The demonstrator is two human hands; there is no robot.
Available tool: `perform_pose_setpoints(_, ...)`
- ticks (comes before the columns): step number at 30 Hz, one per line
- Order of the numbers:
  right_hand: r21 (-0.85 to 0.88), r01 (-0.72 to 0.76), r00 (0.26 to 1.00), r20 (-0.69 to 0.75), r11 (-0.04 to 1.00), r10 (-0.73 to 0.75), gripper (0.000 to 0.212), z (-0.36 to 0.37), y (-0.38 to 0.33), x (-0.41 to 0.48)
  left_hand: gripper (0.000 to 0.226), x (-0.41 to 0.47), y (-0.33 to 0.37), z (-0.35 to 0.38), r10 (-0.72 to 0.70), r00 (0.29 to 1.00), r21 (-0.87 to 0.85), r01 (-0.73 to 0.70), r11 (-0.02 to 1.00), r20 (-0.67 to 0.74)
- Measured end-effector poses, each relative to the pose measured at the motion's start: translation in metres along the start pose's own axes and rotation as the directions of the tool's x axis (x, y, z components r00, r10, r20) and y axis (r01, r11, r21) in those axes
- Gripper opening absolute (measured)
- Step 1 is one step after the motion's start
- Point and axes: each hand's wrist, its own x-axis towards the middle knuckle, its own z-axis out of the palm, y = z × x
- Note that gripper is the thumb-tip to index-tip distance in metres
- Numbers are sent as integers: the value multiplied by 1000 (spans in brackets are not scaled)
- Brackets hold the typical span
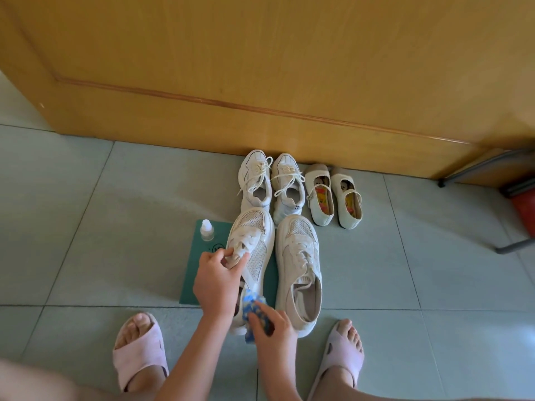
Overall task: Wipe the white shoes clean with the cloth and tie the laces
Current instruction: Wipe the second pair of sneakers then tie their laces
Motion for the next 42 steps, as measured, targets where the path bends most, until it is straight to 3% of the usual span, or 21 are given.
perform_pose_setpoints(6,37,-68,997,43,997,67,21,0,4,-17,37,-1,5,4,28,999,75,-29,997,19)
perform_pose_setpoints(11,238,-194,970,191,952,150,14,-18,7,-27,40,-1,8,7,59,997,121,-63,991,41)
perform_pose_setpoints(17,444,-120,992,16,888,126,16,-45,-15,-7,51,-7,11,0,45,996,127,-54,991,73)
perform_pose_setpoints(19,501,-86,995,-2,861,101,17,-48,-32,6,48,-13,14,-11,66,998,25,-66,998,8)
perform_pose_setpoints(20,522,-82,996,13,849,88,18,-47,-41,13,42,-14,17,-16,66,998,-106,-67,992,-13)
perform_pose_setpoints(23,556,-70,996,81,828,29,24,-37,-69,22,25,-18,36,-33,-3,990,-557,83,826,143)
perform_pose_setpoints(26,494,-27,979,187,869,-76,33,-24,-93,20,13,-18,50,-45,-39,930,-651,286,703,366)
perform_pose_setpoints(31,337,74,950,261,939,-169,34,-12,-102,21,9,-3,34,-59,-90,914,-715,368,594,395)
perform_pose_setpoints(33,304,68,967,213,950,-137,34,-12,-98,26,9,6,24,-60,-120,908,-718,393,575,401)
perform_pose_setpoints(36,55,101,993,48,993,-104,44,-5,-85,42,9,16,16,-54,-113,955,-647,270,713,274)
perform_pose_setpoints(39,-206,111,993,63,972,-100,66,12,-70,55,12,25,16,-42,-68,971,-556,189,810,230)
perform_pose_setpoints(42,-365,68,998,13,929,-68,67,25,-64,60,10,35,23,-30,15,970,-485,108,868,242)
